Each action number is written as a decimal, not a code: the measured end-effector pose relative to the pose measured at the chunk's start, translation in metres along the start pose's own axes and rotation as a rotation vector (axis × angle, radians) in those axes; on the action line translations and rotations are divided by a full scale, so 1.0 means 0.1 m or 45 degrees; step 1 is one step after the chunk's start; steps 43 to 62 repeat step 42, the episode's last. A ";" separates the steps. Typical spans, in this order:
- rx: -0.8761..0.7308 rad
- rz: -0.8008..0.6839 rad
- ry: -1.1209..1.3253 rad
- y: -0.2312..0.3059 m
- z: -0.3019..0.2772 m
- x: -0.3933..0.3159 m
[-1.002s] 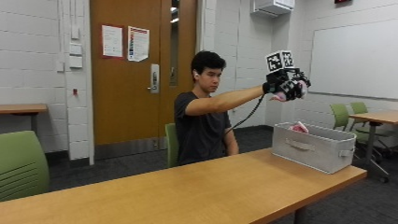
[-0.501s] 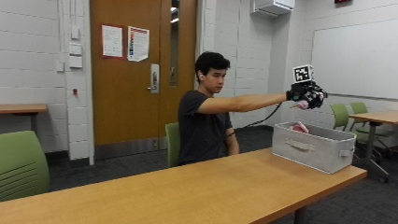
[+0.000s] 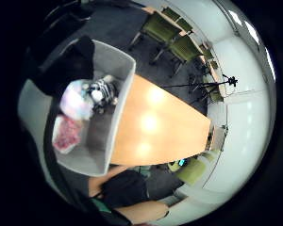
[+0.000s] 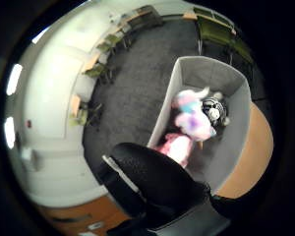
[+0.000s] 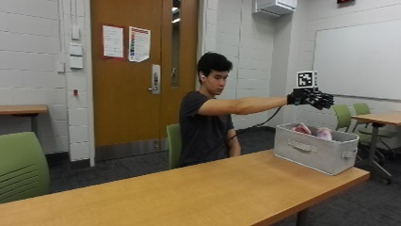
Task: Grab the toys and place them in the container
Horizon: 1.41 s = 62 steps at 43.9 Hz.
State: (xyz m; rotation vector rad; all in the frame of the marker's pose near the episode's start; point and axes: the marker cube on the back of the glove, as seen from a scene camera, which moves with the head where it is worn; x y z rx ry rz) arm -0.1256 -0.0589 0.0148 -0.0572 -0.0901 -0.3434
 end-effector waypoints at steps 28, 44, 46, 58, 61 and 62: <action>0.124 0.254 0.388 1.33 -0.01 1.19; 0.142 0.394 0.319 1.74 0.07 1.99; 0.142 0.394 0.319 1.74 0.07 1.99; 0.142 0.394 0.319 1.74 0.07 1.99; 0.142 0.394 0.319 1.74 0.07 1.99; 0.142 0.394 0.319 1.74 0.07 1.99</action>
